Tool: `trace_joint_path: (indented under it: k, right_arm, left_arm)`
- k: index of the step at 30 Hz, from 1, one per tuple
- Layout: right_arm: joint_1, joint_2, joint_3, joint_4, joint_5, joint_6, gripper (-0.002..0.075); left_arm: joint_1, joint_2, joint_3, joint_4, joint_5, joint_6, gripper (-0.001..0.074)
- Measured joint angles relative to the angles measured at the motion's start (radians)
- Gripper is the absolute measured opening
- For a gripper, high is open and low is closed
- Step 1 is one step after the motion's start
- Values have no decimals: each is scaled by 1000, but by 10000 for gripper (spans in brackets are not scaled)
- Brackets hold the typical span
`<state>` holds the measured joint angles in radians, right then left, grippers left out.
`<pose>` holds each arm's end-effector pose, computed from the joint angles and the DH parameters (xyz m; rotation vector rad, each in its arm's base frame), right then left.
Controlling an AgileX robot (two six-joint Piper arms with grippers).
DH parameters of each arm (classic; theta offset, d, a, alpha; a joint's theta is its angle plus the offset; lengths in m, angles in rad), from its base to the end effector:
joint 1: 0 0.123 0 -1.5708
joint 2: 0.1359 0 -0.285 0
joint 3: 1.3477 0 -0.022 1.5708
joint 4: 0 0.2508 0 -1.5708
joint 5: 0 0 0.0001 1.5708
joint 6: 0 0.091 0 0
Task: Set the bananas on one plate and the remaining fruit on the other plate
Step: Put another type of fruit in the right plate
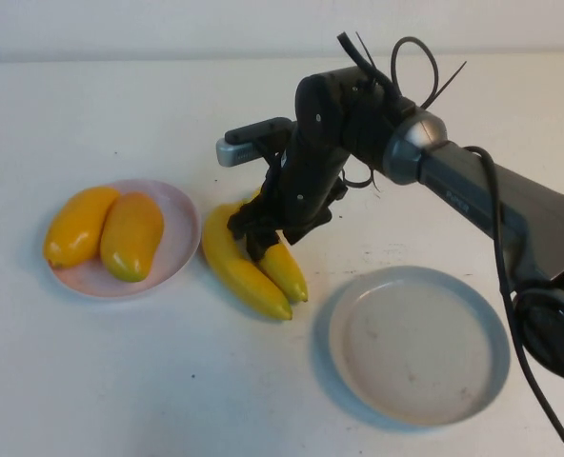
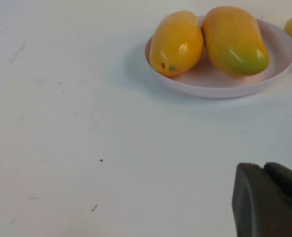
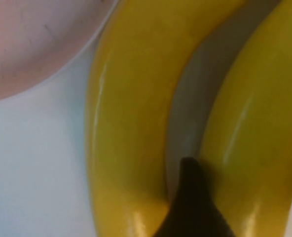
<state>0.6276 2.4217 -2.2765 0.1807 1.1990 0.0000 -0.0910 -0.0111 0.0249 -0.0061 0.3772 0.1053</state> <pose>0.4099 0.3162 0.2024 -0.8334 2.7502 0.3852 0.0523 -0.0050 0.1715 0.1799 1.8659 0.0038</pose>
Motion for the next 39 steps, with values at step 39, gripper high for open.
trace_joint_path:
  k: [39]
  right_arm:
    - [-109, -840, 1161, -83, -262, 255, 308]
  left_arm:
    - [0, 0, 0, 0, 0, 1, -4]
